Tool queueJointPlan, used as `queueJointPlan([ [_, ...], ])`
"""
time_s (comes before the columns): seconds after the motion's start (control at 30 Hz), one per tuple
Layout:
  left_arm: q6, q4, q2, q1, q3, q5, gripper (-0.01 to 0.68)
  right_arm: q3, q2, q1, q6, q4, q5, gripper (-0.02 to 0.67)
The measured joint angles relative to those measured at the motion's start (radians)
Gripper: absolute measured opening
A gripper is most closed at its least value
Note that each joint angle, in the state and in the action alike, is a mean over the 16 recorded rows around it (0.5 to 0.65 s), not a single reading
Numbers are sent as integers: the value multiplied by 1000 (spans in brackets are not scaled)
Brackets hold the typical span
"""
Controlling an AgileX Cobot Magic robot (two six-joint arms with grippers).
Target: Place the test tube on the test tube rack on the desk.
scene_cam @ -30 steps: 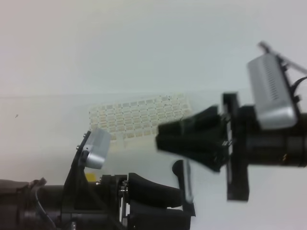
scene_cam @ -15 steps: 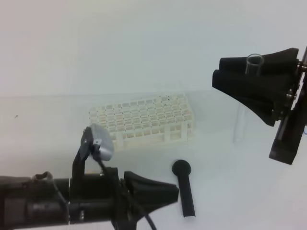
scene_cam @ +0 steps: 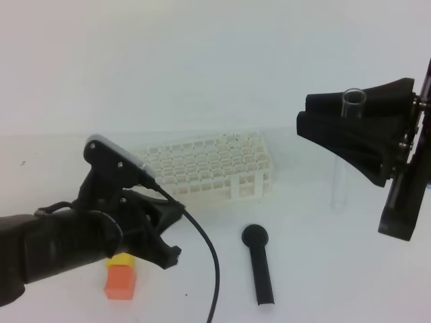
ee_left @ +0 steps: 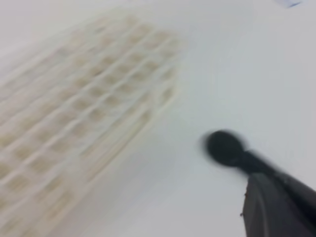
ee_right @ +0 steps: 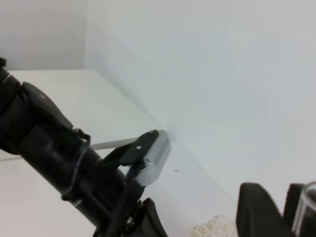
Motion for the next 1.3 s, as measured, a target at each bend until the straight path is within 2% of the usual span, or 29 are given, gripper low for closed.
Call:
queueJointPlan([
  [0.23, -4, 0, 21, 0, -7, -100, -1, 0, 0, 0, 4, -12, -7, 112],
  [0.7, -5, 1, 35, -1, 4, -110, -1, 0, 0, 0, 5, -42, -13, 112],
  [0.87, -4, 1, -68, -2, 9, -119, -1, 0, 0, 0, 4, -48, -14, 112],
  [1.1, -3, 0, -313, 1, 11, -118, -1, 0, 4, 0, 1, -50, -15, 112],
  [1.3, -3, 0, -515, 34, 11, -93, -1, 0, 33, 0, -30, -30, -41, 112],
])
